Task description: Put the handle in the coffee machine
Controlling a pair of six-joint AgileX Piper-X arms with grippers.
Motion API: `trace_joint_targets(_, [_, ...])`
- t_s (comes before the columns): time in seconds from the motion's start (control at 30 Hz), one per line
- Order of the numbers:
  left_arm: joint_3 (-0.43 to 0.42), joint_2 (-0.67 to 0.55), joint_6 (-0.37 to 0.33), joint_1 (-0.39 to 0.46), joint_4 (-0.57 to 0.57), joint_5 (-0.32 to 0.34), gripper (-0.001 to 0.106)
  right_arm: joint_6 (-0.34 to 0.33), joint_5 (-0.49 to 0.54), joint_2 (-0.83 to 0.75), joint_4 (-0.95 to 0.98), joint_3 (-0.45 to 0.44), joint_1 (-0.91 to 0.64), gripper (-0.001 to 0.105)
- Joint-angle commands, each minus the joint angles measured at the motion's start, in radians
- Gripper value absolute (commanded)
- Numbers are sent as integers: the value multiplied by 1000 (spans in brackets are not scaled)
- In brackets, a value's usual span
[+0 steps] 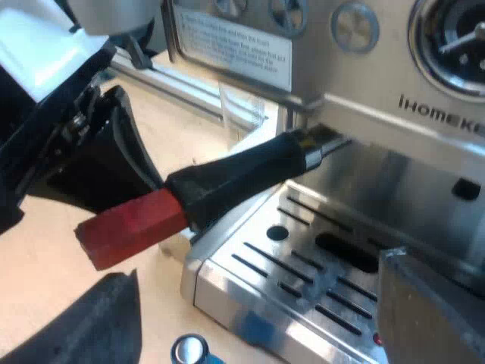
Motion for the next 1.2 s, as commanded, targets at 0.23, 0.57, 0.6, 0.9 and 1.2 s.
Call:
trace_joint_targets(0.23, [-6, -23, -56, -38, 37, 101, 0, -5, -4, -7, 28, -3, 1, 66])
trace_joint_targets(0.57, [-6, -54, -56, -155, 37, 99, 0, 20, -86, -30, 85, -15, 1, 68])
trace_joint_targets(0.6, [-6, -54, -56, -164, 35, 99, 0, 20, -86, -35, 89, -15, 1, 69])
trace_joint_targets(0.9, [-6, -54, -54, -235, -19, 98, 0, 22, -86, -135, 163, -15, 1, 79])
trace_joint_targets(1.2, [-6, -51, -29, -271, -100, 172, 0, 33, -55, -184, 186, -15, 1, 79])
